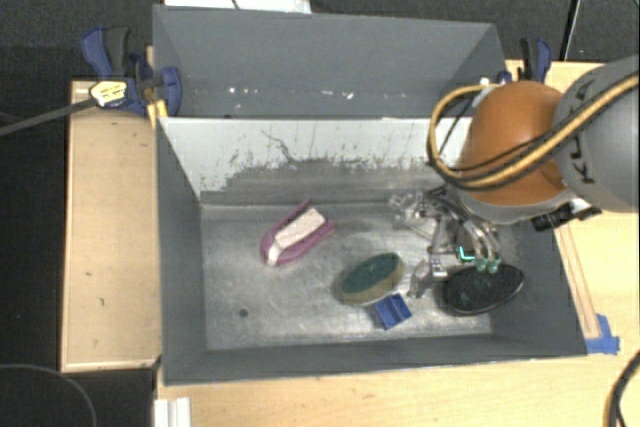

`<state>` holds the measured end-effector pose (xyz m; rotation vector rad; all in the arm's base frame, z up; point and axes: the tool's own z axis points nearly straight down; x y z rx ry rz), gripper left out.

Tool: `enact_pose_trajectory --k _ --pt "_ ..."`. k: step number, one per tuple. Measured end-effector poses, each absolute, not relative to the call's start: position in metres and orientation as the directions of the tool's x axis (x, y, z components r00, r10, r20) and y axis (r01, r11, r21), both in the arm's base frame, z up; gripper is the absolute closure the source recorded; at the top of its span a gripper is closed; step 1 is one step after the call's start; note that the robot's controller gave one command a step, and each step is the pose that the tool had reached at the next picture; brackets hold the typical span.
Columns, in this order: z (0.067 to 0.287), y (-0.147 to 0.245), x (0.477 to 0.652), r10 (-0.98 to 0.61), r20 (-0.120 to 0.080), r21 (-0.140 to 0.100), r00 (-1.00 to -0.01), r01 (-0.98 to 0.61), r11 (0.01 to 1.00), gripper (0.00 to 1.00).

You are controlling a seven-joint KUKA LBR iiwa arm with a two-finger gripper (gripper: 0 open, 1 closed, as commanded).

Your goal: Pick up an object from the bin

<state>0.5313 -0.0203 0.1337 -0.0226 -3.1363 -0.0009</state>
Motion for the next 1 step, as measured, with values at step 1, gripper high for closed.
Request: enact_pose_trajectory --k 1 --pt "0.0964 -0.0072 0.535 0.115 -0.012 0.0 -0.993 0.115 0.993 0.0"
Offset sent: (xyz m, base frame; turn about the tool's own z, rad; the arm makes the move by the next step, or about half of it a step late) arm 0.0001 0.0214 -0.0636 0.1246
